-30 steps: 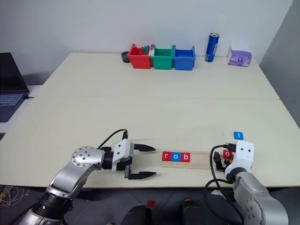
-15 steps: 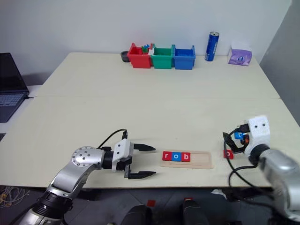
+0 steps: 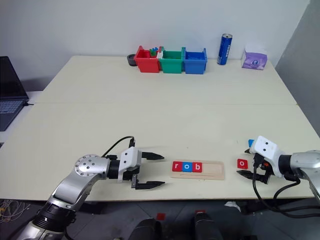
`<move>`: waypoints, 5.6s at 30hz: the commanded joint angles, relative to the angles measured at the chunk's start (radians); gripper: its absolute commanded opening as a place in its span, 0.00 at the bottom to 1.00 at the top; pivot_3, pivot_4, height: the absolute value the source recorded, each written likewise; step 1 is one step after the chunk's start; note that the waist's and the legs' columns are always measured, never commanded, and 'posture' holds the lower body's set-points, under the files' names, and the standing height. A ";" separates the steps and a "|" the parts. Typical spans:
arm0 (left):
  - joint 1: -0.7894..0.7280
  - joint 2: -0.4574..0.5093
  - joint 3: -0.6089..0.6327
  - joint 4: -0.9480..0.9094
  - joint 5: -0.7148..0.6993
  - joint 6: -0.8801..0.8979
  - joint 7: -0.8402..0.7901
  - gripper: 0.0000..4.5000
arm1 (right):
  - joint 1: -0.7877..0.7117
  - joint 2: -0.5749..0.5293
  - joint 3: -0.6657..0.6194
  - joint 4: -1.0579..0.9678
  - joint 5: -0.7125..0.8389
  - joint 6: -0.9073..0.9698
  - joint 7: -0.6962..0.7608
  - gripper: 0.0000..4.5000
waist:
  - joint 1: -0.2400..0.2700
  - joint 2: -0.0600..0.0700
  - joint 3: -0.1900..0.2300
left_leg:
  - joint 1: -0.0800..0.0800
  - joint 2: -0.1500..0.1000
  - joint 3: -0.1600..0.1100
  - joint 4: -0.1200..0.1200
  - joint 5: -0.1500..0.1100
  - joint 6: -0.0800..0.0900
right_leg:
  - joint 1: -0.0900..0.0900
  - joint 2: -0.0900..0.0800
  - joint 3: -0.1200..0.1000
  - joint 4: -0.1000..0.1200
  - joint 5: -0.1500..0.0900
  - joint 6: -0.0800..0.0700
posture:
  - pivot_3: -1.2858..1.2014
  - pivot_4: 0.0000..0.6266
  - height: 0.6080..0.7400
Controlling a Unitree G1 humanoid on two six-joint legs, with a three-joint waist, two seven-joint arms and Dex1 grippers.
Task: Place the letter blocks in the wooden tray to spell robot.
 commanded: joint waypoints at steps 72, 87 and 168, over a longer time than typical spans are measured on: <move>0.051 -0.002 0.011 -0.041 0.023 -0.043 0.019 1.00 | -0.359 0.194 0.363 -0.141 -0.077 0.167 0.094 0.84 | 0.005 0.001 0.000 | 0.000 0.001 -0.003 0.001 0.000 0.000 | 0.000 -0.001 -0.001 0.001 0.000 -0.001 | 0.52 0.24 1.00; 0.052 -0.001 0.013 -0.045 0.020 -0.037 0.019 1.00 | -0.195 0.109 0.150 -0.423 0.113 0.335 0.061 0.55 | 0.007 0.001 0.000 | -0.001 0.001 -0.003 0.001 0.000 0.000 | 0.000 -0.001 -0.002 0.001 0.001 -0.002 | 0.52 0.24 1.00; 0.052 -0.008 0.027 -0.059 0.002 -0.006 0.041 1.00 | -0.135 0.583 -0.295 0.031 -0.040 0.435 -0.842 0.94 | 0.004 0.002 -0.001 | 0.000 0.000 0.000 0.000 0.000 0.000 | 0.000 0.000 0.002 0.002 0.000 -0.001 | 0.52 0.24 1.00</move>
